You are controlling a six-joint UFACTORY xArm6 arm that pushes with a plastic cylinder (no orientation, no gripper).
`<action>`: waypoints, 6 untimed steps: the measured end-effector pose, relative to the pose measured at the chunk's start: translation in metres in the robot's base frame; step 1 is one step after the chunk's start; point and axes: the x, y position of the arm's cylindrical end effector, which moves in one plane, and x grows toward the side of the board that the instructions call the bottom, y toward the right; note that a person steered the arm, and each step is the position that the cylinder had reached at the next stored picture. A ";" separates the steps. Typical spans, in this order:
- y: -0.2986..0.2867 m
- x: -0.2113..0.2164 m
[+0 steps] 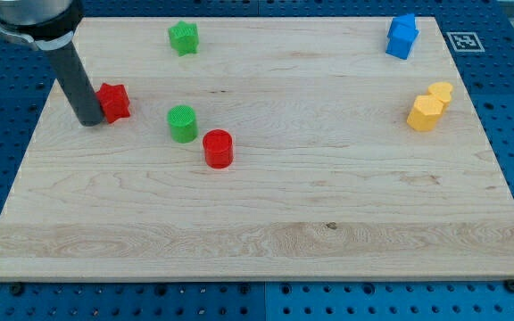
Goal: Touch the bottom left side of the red circle
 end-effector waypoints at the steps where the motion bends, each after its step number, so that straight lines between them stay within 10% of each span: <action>1: -0.001 0.017; 6: 0.193 0.099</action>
